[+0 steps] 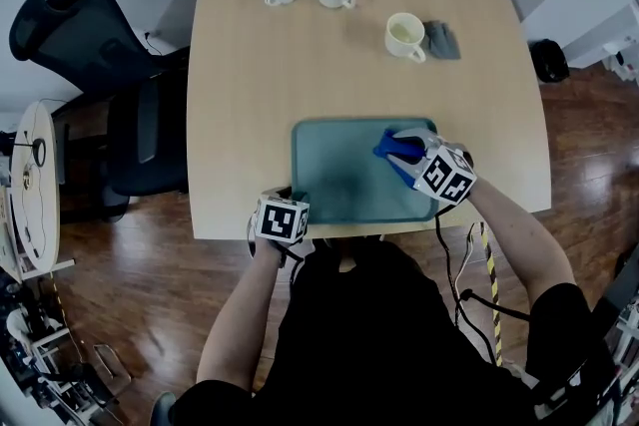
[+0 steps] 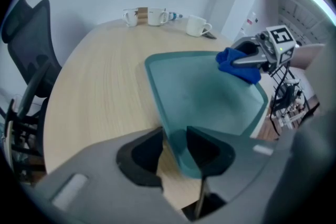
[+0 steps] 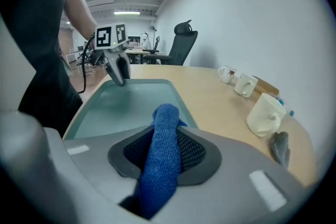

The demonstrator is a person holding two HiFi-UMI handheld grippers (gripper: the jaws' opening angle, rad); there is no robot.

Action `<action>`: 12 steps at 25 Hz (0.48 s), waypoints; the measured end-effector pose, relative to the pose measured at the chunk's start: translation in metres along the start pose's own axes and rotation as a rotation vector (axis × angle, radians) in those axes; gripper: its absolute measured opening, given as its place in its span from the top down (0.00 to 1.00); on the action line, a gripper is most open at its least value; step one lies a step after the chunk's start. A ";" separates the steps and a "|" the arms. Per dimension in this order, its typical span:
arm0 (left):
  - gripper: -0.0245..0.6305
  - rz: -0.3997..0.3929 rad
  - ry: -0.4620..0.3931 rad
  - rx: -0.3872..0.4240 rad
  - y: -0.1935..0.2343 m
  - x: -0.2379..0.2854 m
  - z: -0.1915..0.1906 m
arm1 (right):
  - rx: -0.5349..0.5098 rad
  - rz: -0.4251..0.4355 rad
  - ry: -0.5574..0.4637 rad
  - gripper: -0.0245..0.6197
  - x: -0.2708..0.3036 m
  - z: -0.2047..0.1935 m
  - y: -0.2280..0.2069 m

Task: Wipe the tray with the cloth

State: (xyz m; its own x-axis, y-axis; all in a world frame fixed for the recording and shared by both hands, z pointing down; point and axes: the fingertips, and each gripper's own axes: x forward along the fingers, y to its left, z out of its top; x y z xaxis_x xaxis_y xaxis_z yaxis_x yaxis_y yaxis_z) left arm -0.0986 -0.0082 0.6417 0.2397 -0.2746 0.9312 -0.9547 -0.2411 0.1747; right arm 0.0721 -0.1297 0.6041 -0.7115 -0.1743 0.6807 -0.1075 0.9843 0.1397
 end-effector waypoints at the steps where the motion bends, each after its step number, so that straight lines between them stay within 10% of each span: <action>1: 0.74 0.003 -0.001 0.001 0.000 -0.001 0.000 | -0.005 -0.007 0.007 0.79 0.000 -0.001 -0.011; 12: 0.74 0.039 -0.018 -0.031 0.008 -0.007 0.004 | -0.225 0.095 0.035 0.79 0.010 0.012 -0.010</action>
State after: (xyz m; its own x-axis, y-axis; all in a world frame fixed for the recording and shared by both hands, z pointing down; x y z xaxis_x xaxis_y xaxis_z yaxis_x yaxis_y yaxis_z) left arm -0.1074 -0.0120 0.6349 0.2046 -0.2999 0.9318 -0.9684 -0.2007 0.1480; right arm 0.0581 -0.1414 0.6012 -0.6863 -0.0862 0.7222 0.1188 0.9663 0.2282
